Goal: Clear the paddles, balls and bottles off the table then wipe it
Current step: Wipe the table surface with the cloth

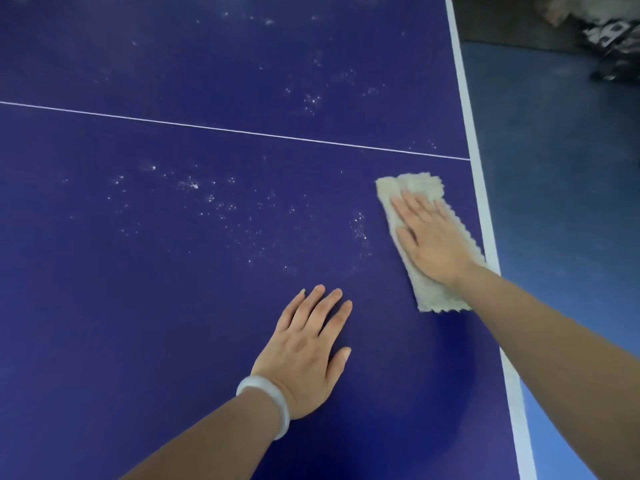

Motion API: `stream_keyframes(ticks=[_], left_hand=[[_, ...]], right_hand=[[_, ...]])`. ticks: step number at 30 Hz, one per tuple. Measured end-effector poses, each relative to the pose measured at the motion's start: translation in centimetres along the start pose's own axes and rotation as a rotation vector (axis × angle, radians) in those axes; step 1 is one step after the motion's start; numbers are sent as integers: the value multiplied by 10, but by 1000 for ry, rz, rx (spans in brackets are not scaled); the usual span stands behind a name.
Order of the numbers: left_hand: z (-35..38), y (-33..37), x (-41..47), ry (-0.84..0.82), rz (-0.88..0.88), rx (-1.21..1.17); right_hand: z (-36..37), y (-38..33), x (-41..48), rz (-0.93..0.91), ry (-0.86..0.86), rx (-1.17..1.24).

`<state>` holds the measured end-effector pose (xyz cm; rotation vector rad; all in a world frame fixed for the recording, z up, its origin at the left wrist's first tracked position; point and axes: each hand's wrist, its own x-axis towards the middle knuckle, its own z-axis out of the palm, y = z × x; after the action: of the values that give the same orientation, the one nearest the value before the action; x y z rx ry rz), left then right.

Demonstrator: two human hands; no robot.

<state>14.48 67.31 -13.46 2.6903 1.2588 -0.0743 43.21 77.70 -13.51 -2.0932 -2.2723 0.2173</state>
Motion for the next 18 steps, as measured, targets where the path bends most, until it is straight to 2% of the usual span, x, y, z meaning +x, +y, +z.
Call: stream_keyframes(ticks=[3, 5, 7, 11, 13, 15, 18], left_hand=[[0, 0, 1, 9, -2, -2], [0, 0, 0, 6, -1, 2], [-1, 0, 0, 7, -3, 7], [0, 0, 0, 9, 0, 25], [0, 0, 0, 12, 4, 26], [1, 0, 1, 19, 4, 20], [1, 0, 1, 18, 1, 21]], right_hand=[[-5, 30, 17, 370, 27, -8], [-4, 19, 32, 473, 31, -8], [-4, -7, 38, 368, 39, 7], [2, -43, -1, -101, -57, -9], [3, -27, -25, -114, -44, -17], [0, 1, -31, 47, 25, -70], [-3, 19, -9, 377, 28, -14]])
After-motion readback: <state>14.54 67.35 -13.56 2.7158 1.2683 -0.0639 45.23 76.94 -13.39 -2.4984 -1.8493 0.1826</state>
